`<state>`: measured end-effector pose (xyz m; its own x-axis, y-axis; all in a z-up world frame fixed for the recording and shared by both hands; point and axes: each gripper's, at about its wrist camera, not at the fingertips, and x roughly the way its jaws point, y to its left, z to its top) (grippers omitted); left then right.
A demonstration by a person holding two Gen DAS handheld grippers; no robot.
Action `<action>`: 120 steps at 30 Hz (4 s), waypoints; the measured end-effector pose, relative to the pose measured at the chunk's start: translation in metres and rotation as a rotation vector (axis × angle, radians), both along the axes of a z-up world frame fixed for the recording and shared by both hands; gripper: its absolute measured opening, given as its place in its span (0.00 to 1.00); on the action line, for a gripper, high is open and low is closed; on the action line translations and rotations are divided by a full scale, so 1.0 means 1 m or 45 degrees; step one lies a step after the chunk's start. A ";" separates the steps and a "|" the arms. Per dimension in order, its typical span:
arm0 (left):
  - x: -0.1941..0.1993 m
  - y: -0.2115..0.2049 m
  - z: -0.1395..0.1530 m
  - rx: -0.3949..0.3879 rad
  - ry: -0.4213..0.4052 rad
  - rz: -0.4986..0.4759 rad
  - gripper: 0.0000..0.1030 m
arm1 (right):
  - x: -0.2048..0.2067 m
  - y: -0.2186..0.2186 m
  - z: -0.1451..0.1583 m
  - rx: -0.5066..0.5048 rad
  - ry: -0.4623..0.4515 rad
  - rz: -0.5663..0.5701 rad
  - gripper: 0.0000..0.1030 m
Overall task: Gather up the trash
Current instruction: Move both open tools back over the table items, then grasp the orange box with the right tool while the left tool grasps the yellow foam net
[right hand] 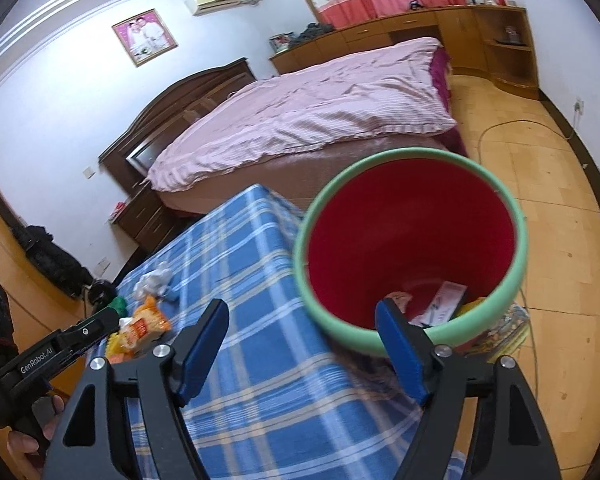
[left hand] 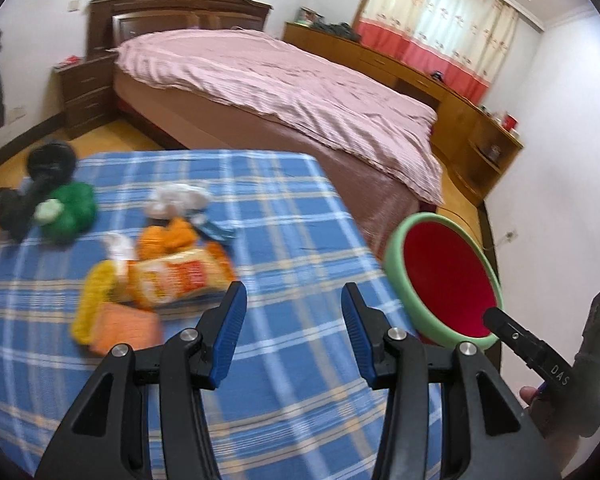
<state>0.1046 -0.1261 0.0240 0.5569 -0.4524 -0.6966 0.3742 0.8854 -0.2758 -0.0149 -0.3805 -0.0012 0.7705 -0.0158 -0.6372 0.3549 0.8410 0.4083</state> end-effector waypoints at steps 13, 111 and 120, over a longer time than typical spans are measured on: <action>-0.007 0.094 0.001 0.069 -0.020 0.247 0.48 | 0.028 0.077 0.012 -0.040 -0.012 0.216 0.80; 0.066 0.112 -0.094 0.215 0.174 0.284 0.36 | 0.093 0.145 -0.046 -0.050 0.174 0.423 0.61; 0.055 0.113 -0.080 0.139 0.135 0.245 0.14 | 0.087 0.137 -0.042 -0.035 0.147 0.406 0.61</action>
<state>0.1599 -0.0131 -0.0559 0.5469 -0.2635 -0.7947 0.1696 0.9644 -0.2031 0.0726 -0.2434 -0.0431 0.6621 0.1956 -0.7235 0.1152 0.9273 0.3562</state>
